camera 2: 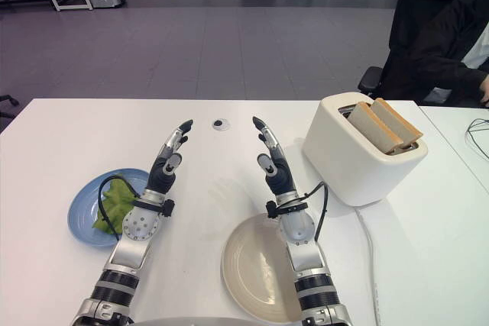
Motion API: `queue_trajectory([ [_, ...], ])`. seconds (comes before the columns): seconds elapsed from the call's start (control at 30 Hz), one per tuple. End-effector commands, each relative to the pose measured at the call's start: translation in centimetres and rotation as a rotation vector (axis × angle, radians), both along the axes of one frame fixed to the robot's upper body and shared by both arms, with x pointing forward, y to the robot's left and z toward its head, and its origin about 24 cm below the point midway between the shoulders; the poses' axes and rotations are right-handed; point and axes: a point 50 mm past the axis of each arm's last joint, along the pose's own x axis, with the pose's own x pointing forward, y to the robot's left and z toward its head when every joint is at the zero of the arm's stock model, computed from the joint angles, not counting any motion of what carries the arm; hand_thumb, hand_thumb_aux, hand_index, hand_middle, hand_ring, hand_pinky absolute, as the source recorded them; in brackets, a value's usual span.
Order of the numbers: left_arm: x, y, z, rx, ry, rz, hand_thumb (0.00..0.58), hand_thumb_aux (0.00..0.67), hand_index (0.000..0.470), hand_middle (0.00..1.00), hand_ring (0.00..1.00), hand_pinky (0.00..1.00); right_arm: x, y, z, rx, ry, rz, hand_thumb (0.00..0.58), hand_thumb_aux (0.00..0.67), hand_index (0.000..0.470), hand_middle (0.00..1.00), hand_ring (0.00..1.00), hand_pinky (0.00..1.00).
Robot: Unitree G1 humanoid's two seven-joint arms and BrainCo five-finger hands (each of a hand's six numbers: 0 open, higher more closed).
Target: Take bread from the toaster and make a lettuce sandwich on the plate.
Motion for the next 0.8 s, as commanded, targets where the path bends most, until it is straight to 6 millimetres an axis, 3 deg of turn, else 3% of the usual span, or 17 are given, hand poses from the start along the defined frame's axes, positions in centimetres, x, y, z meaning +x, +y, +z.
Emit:
queue_trajectory([
  [0.03,0.1,-0.1,0.0,0.008,-0.001,-0.002,0.000,0.000,0.000,0.00,0.00,0.00,0.0,-0.2,-0.3,-0.010,0.011,-0.009,0.000,0.000,0.000,0.00,0.00,0.00],
  [0.3,-0.1,-0.2,0.1,0.008,-0.012,-0.011,0.000,0.000,0.000,0.00,0.00,0.00,-0.1,0.0,-0.4,-0.006,0.017,-0.003,0.000,0.000,0.000,0.00,0.00,0.00],
  [0.43,-0.1,-0.2,0.3,0.006,-0.024,-0.016,0.000,0.000,0.000,0.00,0.00,0.00,0.5,-0.7,1.7,0.009,-0.057,-0.021,0.000,0.000,0.000,0.00,0.00,0.00],
  [0.5,0.0,-0.2,0.3,0.006,-0.026,-0.016,0.000,0.000,0.000,0.00,0.00,0.00,0.7,-1.1,3.7,-0.018,-0.133,-0.020,0.000,0.000,0.000,0.00,0.00,0.00],
  [0.63,-0.1,0.1,0.4,0.004,-0.032,-0.011,0.000,0.000,0.000,0.00,0.00,0.00,2.2,-4.6,11.7,-0.192,-0.320,-0.089,0.000,0.000,0.000,0.00,0.00,0.00],
  [0.7,-0.1,0.1,0.4,0.005,-0.032,-0.011,0.000,0.000,0.000,0.00,0.00,0.00,2.8,-7.2,15.3,-0.394,-0.365,-0.186,0.000,0.000,0.000,0.00,0.00,0.00],
  [0.8,-0.1,0.3,0.4,0.005,-0.032,-0.003,0.000,0.000,0.000,0.00,0.00,0.00,3.8,-11.0,18.9,-0.731,-0.396,-0.415,0.000,0.000,0.000,0.00,0.00,0.00],
])
